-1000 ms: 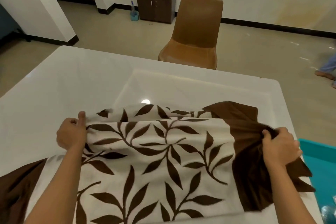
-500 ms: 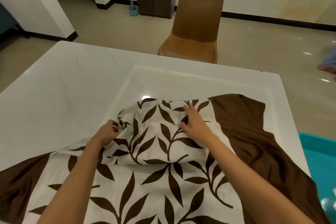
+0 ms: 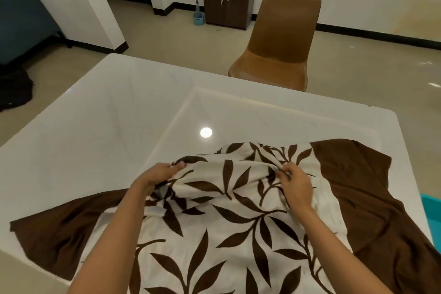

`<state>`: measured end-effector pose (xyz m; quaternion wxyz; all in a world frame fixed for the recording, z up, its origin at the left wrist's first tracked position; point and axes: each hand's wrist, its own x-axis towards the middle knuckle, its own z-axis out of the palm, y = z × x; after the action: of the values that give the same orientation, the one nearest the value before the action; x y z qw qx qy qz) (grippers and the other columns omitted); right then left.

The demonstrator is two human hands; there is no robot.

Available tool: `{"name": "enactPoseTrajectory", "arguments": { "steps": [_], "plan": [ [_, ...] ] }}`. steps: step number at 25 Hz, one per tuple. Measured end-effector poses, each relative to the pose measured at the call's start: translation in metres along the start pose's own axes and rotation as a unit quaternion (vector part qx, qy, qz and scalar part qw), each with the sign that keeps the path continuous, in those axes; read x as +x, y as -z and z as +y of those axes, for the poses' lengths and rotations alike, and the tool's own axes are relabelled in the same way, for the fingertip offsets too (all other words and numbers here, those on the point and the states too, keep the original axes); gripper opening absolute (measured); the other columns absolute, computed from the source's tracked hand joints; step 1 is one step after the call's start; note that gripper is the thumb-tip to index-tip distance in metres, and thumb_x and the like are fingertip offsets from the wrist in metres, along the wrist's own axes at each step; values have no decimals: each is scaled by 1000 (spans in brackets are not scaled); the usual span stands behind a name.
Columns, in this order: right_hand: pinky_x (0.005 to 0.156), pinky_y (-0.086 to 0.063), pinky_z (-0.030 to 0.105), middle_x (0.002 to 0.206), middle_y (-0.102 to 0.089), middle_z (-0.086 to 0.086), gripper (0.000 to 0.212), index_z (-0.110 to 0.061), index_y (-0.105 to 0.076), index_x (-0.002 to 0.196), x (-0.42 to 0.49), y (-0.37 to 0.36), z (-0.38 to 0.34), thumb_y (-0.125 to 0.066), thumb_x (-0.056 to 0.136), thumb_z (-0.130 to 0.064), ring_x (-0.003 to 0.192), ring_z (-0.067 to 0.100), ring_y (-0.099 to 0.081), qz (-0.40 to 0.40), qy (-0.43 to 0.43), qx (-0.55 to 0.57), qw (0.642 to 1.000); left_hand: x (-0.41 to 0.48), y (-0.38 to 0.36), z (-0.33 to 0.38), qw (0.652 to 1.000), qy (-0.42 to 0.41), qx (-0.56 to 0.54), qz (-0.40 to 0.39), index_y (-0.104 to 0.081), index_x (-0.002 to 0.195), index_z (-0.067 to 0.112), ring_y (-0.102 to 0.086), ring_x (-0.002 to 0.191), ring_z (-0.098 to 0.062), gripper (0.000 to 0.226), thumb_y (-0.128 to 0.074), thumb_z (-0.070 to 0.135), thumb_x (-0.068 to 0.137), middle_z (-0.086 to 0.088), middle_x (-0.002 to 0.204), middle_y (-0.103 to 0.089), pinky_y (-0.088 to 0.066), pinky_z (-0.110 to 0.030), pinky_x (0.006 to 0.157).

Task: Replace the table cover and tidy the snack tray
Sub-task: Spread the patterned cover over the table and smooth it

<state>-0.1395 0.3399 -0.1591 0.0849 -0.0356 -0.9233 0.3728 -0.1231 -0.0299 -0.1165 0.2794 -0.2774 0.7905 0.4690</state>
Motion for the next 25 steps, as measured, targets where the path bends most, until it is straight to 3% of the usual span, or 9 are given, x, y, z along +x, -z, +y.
{"name": "enactPoseTrajectory", "arguments": {
  "steps": [3,8,11,13,17,20,22,24,25],
  "plan": [
    [54,-39,21,71,-57,-11,8,-22,-58,83,1,25,10,-63,89,-22,63,7,-53,19,-16,-37,999,2,11,6,997,-44,-43,44,-66,92,5,-60,81,-20,65,-58,68,77,-4,87,-66,-47,-27,69],
    [69,-46,43,80,-53,3,13,-13,-49,81,-13,67,37,-56,91,-13,73,27,-53,102,-121,-76,985,0,52,21,935,-116,-148,300,-43,57,13,-40,59,-21,53,-60,54,86,-4,58,-43,-33,-31,60],
    [89,-42,47,101,-56,11,8,-12,-51,92,-26,84,45,-57,91,-17,98,34,-49,-79,-214,-234,945,-3,63,-3,929,-96,24,357,-53,60,11,-56,67,-25,46,-65,48,83,-2,61,-55,-35,-31,58],
    [102,-36,49,128,-45,21,33,-7,-50,116,-21,85,36,-62,86,-14,119,39,-39,-142,-278,-319,895,-3,51,-16,919,-53,132,368,-61,74,10,-62,88,-31,37,-69,46,81,-7,79,-65,-43,-34,67],
    [111,-30,39,145,-38,21,48,1,-50,128,22,61,-12,-57,81,10,135,34,-33,21,-73,-147,986,5,15,-7,942,-139,132,275,-57,121,11,-56,114,-31,56,-67,50,82,-11,121,-61,-46,-42,93],
    [114,-25,33,152,-32,13,51,-4,-35,143,56,26,-52,-50,95,-12,140,26,-31,-137,-29,-6,990,11,-9,9,969,-98,175,147,-46,134,13,-54,117,-28,67,-61,54,84,-12,131,-55,-44,-38,95],
    [111,-33,38,151,-35,12,67,-8,-27,147,69,7,-60,-57,91,-29,136,29,-38,-302,-49,-86,948,14,-12,6,960,-76,249,100,-56,125,12,-57,105,-24,55,-63,50,85,-10,120,-61,-44,-30,85],
    [96,-45,37,135,-54,9,54,-10,-47,133,75,2,-59,-61,86,-34,118,29,-54,-379,-32,-234,895,8,0,2,965,-74,213,137,-67,110,9,-59,93,-24,43,-63,44,87,-11,106,-67,-42,-29,77],
    [89,-48,36,126,-60,9,43,-11,-55,124,81,4,-58,-61,86,-31,110,28,-58,-351,-25,-246,903,3,11,-1,962,-77,171,199,-69,108,9,-60,93,-27,39,-61,42,88,-13,105,-68,-42,-30,77]
  ]
}}
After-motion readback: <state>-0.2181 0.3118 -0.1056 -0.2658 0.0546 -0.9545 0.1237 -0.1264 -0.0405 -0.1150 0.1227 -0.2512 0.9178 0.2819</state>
